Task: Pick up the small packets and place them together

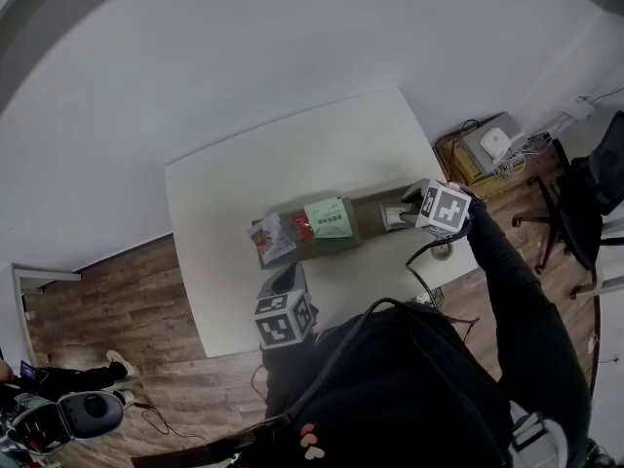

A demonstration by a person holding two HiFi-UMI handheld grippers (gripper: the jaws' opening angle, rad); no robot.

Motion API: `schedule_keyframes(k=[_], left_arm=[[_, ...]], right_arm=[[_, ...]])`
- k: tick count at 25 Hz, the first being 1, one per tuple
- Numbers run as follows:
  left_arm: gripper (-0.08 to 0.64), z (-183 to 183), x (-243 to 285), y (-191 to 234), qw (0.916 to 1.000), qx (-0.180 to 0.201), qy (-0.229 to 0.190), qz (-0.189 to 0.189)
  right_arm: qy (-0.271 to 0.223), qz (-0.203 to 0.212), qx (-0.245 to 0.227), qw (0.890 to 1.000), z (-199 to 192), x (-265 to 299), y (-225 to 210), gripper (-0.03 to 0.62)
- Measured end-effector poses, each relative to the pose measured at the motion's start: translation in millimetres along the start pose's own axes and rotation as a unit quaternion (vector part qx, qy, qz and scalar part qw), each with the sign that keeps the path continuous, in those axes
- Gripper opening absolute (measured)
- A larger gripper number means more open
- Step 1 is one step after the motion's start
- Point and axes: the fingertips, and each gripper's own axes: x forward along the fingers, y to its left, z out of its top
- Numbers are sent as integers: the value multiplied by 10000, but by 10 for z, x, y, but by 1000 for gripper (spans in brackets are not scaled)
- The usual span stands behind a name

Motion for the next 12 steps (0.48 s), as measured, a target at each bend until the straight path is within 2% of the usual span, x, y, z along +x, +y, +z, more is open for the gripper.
schedule_keyframes(k=[8, 12], left_arm=[[-2, -6, 16, 25, 9999, -95, 8, 76], [-2, -25, 2, 60, 9998, -137, 14, 132]], right_arm=[[438, 446, -217, 9978, -41, 243, 81, 120], [444, 565, -367, 9967, -28, 423, 99, 120]])
